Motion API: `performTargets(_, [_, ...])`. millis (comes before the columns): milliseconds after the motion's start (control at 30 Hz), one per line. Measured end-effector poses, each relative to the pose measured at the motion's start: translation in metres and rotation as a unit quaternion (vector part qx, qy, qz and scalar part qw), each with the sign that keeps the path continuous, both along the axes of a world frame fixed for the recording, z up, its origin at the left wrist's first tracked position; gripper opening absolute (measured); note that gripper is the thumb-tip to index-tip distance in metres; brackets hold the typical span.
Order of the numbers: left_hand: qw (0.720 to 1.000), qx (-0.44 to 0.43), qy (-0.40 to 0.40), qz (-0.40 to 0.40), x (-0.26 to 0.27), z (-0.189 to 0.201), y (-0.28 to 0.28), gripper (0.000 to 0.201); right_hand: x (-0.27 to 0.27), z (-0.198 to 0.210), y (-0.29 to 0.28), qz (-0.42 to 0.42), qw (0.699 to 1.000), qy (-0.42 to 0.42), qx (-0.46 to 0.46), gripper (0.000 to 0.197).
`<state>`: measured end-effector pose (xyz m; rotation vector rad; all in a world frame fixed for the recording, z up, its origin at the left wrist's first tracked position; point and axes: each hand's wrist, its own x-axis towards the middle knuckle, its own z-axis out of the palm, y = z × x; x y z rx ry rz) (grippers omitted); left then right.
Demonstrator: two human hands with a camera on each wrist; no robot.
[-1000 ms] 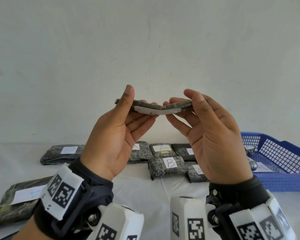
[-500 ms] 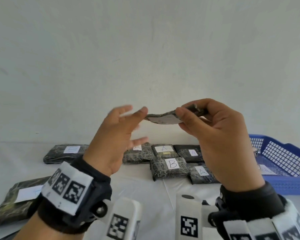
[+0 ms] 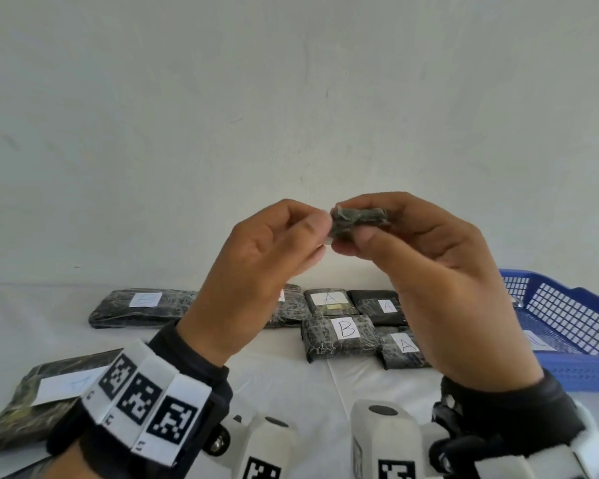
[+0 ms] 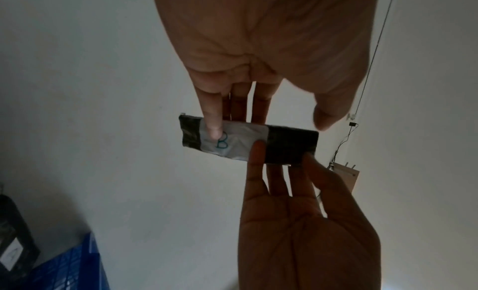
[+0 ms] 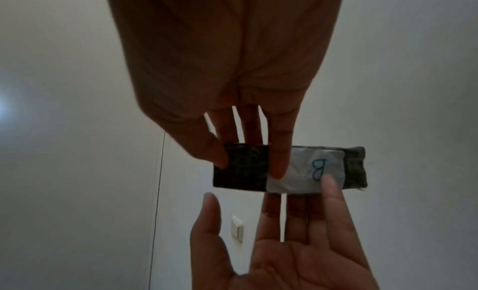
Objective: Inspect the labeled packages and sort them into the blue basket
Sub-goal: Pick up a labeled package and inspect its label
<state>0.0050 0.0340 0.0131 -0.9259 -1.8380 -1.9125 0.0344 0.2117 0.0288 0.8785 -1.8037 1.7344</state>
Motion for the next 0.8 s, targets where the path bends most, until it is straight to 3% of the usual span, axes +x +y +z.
performTargets(100, [0.999, 0.034, -0.003, -0.001, 0.003, 0.001, 0.005, 0.043, 0.002, 0.001, -0.002, 0.002, 1.000, 0.002, -0.001, 0.018])
performTargets(200, [0.998, 0.044, -0.005, 0.036, 0.000, -0.002, 0.009, 0.040, 0.001, -0.003, -0.008, -0.047, 0.999, 0.004, 0.021, 0.019])
performTargets(333, [0.997, 0.071, -0.013, 0.035, -0.005, -0.006, 0.009, 0.031, 0.002, -0.005, -0.015, -0.042, 0.999, -0.020, -0.010, 0.017])
performTargets(567, [0.997, 0.066, -0.030, 0.034, -0.005, -0.007, 0.008, 0.043, -0.002, -0.006, -0.016, -0.057, 0.998, -0.035, -0.018, 0.017])
performTargets(800, [0.997, 0.056, -0.041, 0.039, -0.007, -0.007, 0.007, 0.035, -0.007, -0.008, -0.016, -0.042, 0.998, -0.040, -0.025, 0.022])
